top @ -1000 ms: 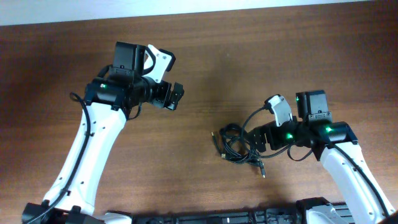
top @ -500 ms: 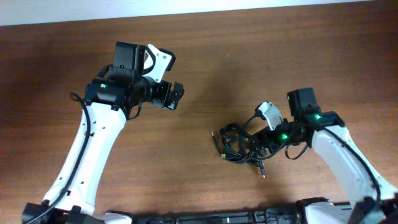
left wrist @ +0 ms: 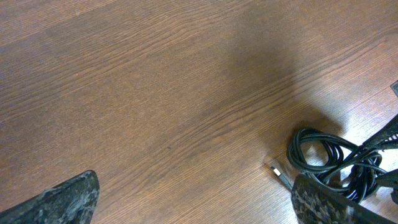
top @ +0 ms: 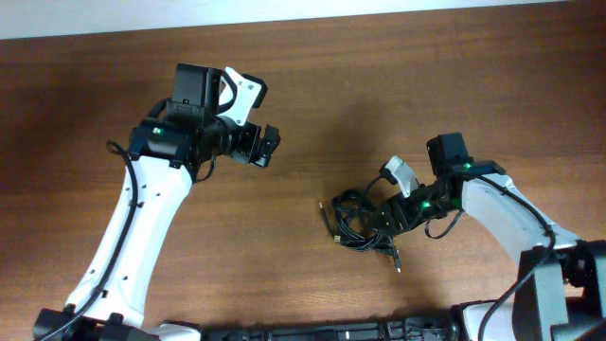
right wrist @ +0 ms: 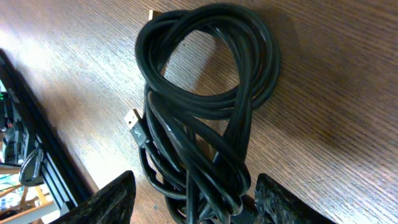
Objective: Untangle cables
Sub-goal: 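Lower the right gripper onto the black cable bundle and grasp it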
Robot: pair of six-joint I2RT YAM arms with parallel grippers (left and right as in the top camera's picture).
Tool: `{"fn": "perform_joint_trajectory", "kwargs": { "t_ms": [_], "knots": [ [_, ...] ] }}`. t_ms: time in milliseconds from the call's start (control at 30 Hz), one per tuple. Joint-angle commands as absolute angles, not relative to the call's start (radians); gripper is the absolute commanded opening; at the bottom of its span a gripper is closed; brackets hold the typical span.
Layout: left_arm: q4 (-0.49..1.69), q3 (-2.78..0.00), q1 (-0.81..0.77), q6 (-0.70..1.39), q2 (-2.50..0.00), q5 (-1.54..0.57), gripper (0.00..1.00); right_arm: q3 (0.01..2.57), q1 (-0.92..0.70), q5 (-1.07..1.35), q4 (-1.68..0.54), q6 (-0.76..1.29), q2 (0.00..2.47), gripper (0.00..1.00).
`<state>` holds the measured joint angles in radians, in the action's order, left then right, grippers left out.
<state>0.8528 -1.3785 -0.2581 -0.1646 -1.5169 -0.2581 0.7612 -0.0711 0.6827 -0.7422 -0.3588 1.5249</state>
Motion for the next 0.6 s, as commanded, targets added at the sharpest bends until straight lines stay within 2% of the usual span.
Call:
{"fn": "perform_joint_trajectory", "kwargs": {
  "t_ms": [0,167,200,267,300,367,400,567],
  "knots": [
    [0.854,-1.395,-0.262,-0.171,-1.524,-0.266,0.99,0.759,-0.078,0.696,-0.732,-0.359,1.565,0.63],
    [0.855,-1.395,-0.262,-0.171,-1.524,-0.266,0.99,0.759,-0.078,0.704,-0.712,-0.359,1.615,0.62],
    [0.855,-1.395,-0.262,-0.171,-1.524,-0.266,0.99,0.759,-0.078,0.704,-0.709,-0.359,1.619,0.56],
    [0.856,-1.395,-0.262,-0.171,-1.524,-0.266,0.99,0.759,-0.078,0.704,-0.71,-0.359,1.619,0.34],
    [0.856,-1.395,-0.262,-0.171,-1.524,-0.266,0.99,0.759,-0.078,0.704,-0.71,-0.358,1.619,0.2],
    [0.863,-1.394,-0.262,-0.171,-1.524,-0.266,0.99,0.759,-0.078,0.704,-0.709,-0.358,1.619,0.07],
    [0.863,-1.394,-0.262,-0.171,-1.524,-0.266,0.99,0.76,-0.078,0.704,-0.708,-0.358,1.619,0.04],
    [0.87,-1.394,-0.262,-0.17,-1.524,-0.269,0.99,0.782,-0.078,0.707,-0.699,-0.325,1.618,0.04]
  ]
}}
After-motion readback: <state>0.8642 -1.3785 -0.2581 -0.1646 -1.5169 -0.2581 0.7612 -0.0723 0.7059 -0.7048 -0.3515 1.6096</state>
